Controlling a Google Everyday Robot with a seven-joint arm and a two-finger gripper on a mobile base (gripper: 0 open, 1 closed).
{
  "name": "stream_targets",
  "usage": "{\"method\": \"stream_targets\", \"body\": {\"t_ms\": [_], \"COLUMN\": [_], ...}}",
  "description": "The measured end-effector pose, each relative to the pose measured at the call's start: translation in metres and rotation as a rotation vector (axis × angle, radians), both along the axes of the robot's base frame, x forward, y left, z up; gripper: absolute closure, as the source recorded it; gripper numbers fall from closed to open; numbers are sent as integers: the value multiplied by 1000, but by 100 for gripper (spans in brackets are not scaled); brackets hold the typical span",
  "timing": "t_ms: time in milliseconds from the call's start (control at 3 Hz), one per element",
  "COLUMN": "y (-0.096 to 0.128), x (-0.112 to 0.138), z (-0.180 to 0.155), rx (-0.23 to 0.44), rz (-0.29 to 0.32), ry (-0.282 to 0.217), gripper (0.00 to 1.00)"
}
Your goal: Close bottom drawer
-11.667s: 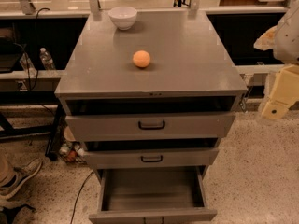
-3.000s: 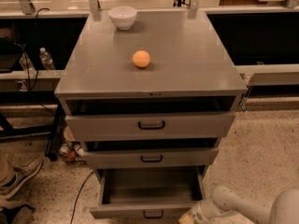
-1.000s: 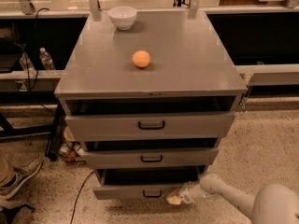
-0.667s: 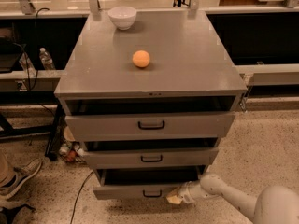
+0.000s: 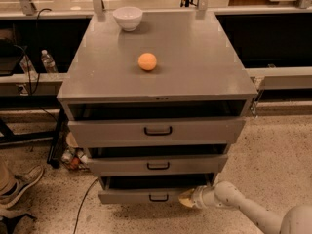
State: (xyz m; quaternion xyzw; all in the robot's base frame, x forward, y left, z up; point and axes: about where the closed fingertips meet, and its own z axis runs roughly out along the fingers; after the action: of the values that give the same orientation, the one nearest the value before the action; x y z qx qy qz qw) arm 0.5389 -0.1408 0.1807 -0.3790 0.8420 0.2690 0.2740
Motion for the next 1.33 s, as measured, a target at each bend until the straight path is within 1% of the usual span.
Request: {"method": "stream_targets", "body": {"t_ms": [333,667,1000,1333], "y": [-6,-7,1,-1], "x": [11,23,46,42], "z": [-2,-9,-14,-14], "rx": [3,3,9,4], "rz": [-22,-37,-31,-34], "ry": [-26,-43,-77,-66], "gripper": [100,100,100,100]}}
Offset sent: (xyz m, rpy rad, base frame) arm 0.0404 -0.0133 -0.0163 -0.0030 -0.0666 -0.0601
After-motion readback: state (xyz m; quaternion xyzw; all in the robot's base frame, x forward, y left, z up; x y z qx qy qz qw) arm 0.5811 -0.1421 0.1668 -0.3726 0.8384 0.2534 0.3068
